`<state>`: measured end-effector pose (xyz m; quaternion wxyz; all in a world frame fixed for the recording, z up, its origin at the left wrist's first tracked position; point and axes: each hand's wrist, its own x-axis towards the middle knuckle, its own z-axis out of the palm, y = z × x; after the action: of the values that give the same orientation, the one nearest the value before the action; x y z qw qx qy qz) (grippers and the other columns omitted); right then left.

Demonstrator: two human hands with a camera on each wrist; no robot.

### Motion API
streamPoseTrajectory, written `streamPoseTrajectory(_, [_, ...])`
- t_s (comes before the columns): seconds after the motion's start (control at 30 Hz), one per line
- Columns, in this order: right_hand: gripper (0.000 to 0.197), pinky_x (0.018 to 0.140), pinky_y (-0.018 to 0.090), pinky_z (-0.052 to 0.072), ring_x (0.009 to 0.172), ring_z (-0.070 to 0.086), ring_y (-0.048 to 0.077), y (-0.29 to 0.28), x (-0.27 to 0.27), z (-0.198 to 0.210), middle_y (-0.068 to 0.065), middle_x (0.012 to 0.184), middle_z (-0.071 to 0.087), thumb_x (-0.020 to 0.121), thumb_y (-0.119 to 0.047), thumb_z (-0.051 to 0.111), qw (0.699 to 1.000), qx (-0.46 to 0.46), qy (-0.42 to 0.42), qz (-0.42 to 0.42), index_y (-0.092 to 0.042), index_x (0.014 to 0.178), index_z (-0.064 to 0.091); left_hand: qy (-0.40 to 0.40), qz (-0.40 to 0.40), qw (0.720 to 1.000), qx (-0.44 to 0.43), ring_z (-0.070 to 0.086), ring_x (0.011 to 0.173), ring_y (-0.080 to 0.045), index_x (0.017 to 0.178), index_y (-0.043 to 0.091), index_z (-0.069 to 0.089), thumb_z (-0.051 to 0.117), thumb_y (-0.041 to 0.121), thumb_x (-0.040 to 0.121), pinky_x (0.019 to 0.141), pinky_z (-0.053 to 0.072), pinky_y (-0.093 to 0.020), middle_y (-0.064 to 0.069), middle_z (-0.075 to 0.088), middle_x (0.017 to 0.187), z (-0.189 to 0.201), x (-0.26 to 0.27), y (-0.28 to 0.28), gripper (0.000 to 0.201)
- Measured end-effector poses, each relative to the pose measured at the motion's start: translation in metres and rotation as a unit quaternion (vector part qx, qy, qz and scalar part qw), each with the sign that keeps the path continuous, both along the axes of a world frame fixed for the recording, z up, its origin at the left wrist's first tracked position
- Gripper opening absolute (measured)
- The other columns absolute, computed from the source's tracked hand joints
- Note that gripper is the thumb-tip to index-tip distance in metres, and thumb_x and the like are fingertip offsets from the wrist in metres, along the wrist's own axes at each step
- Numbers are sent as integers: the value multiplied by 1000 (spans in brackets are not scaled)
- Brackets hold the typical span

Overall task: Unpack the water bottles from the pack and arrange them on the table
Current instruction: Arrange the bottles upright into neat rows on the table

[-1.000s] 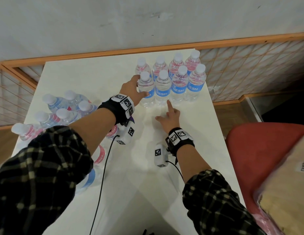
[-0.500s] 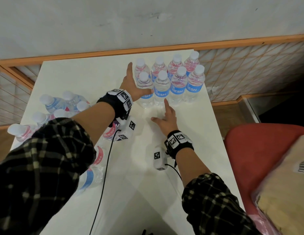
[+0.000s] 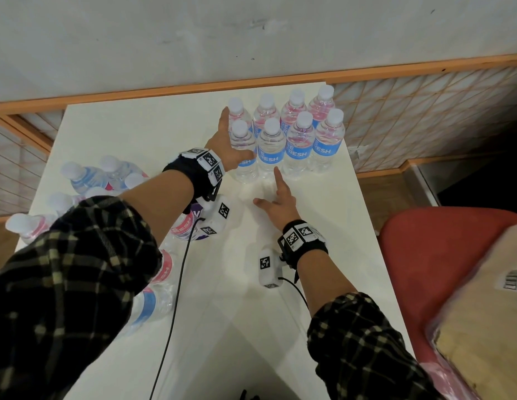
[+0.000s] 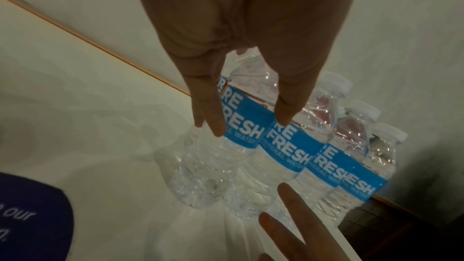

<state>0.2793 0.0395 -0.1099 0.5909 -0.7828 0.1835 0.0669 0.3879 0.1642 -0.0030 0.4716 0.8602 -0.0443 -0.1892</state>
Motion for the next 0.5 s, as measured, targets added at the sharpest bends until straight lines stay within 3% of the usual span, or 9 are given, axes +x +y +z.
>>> streamPoseTrajectory(0.1, [92, 110, 36, 31, 137, 28, 25, 0, 0, 0, -2, 156, 21, 79, -31, 72, 1000, 5, 3, -1, -44, 147, 11, -21, -12, 1000, 14, 50, 122, -32, 150, 21, -12, 76, 23, 63, 93, 48, -47, -8, 40, 143, 5, -7, -2, 123])
streamPoseTrajectory(0.17, [93, 113, 39, 29, 139, 27, 24, 0, 1, 0, -3, 156, 21, 79, -31, 72, 1000, 5, 4, -2, -44, 147, 11, -29, -17, 999, 11, 50, 123, -29, 149, 18, -12, 71, 30, 56, 98, 47, -47, -6, 39, 144, 2, -8, -2, 126])
streamPoseTrajectory(0.23, [94, 114, 42, 27, 140, 26, 24, 0, 1, 0, -2, 156, 22, 78, -32, 73, 1000, 4, 5, -3, -44, 147, 11, -32, -12, 999, 13, 48, 126, -28, 149, 17, -13, 72, 28, 57, 102, 44, -47, -6, 38, 145, -1, -6, -2, 126])
streamPoseTrajectory(0.37, [94, 105, 29, 31, 138, 28, 23, 0, -1, 2, -2, 156, 23, 78, -28, 73, 1000, 25, 12, -5, -41, 148, 11, -31, -9, 999, 24, 41, 132, -31, 150, 16, -13, 79, 11, 71, 108, 38, -44, -14, 34, 147, -1, -7, 1, 121])
streamPoseTrajectory(0.5, [88, 114, 43, 27, 140, 27, 24, 6, -6, 5, 2, 153, 29, 77, -28, 75, 999, 15, 30, -8, -32, 148, 23, -47, 4, 992, 120, 39, 131, -31, 151, 20, 0, 82, 27, 65, 104, 38, -39, -15, 31, 147, 11, -14, 2, 119])
